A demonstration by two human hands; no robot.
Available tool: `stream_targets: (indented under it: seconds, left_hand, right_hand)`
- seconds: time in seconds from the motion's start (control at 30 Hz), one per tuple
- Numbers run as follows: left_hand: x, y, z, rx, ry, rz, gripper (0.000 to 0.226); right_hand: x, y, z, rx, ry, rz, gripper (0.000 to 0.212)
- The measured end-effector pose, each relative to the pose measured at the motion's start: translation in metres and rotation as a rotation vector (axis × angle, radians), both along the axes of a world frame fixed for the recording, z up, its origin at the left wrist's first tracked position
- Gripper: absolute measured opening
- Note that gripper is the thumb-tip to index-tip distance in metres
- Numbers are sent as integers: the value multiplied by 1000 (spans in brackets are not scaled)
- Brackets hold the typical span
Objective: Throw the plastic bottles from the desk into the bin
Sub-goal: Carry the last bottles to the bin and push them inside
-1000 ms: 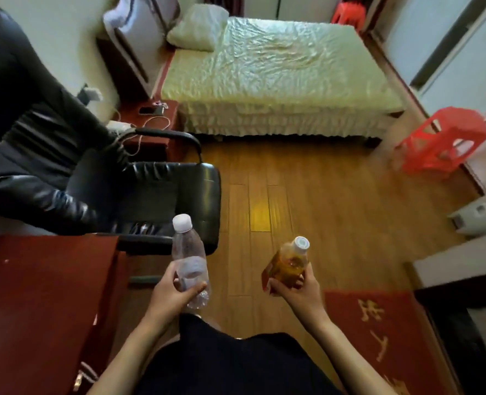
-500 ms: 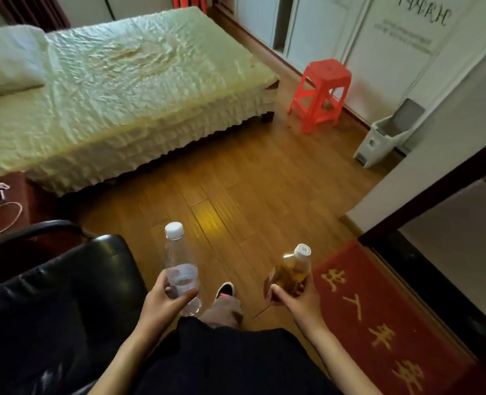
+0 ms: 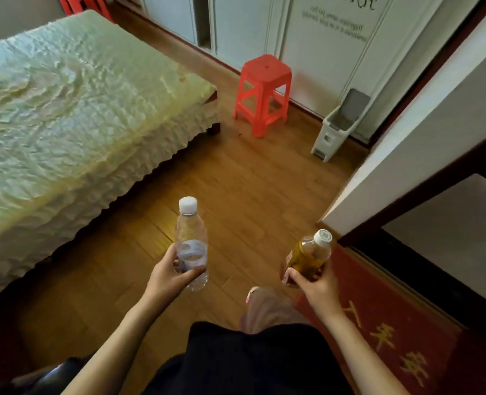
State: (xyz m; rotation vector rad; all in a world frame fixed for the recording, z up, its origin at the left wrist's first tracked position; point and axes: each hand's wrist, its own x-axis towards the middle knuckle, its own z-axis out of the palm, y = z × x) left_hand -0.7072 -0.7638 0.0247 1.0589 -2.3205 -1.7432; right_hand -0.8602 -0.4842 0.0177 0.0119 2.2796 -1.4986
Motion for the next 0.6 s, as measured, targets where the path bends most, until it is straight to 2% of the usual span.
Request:
stream_targets:
  seconds: [0.17, 0.33, 0.43, 0.6]
  left_hand:
    - [-108, -22, -24, 31, -25, -46, 56]
    - [-229, -53, -23, 30, -42, -51, 50]
    - [-291, -78, -14, 2, -43, -44, 57]
    - [-370, -125, -5, -11, -53, 15, 62]
  right_hand:
    - [-73, -12, -13, 59, -33, -53, 29]
    - [-186, -50, -16, 40, -64, -82, 38]
    - [-257, -80, -5, 28, -17, -18, 39]
    - [-366, -131, 1, 10, -3, 40, 55]
